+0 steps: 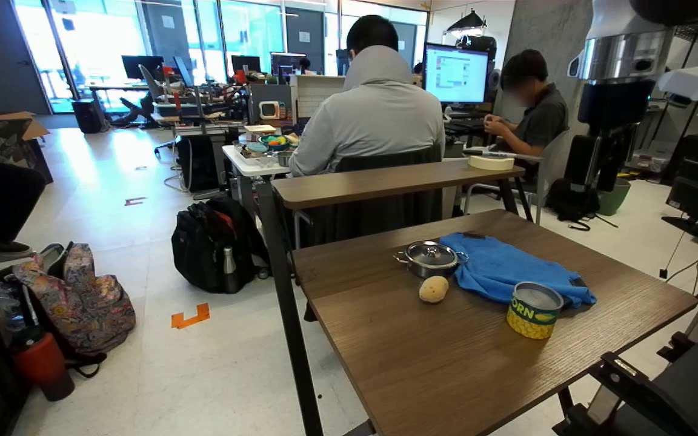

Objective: Slide the blue towel slightly to the right.

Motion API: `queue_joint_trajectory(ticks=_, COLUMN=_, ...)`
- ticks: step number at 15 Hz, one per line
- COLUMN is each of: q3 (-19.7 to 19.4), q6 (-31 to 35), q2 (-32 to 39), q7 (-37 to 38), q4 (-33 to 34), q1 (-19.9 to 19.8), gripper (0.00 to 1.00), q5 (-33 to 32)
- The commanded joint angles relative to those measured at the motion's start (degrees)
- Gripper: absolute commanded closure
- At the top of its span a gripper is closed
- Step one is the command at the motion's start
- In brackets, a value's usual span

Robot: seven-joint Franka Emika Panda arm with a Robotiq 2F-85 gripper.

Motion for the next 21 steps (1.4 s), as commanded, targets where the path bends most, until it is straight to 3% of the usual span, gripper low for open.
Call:
queue_joint_trajectory(ticks=1, q3=0.47, q6=4.33, q2=4.0, q7=2.07, q4=0.55, q1=0.03, gripper=0.0, q5=-1.27)
queue_joint_trajectory(ticks=11, q3=3.14, q6=9.57, q2=16.78, q7=1.37, q4=6.88, q1=1.09, gripper=0.0, q5=-0.15)
queue_joint_trajectory(ticks=21, q3=4.93, q6=9.01, q2=26.58, q7=1.71, q4=18.63, q1=1.1, gripper=0.0, q5=1.61)
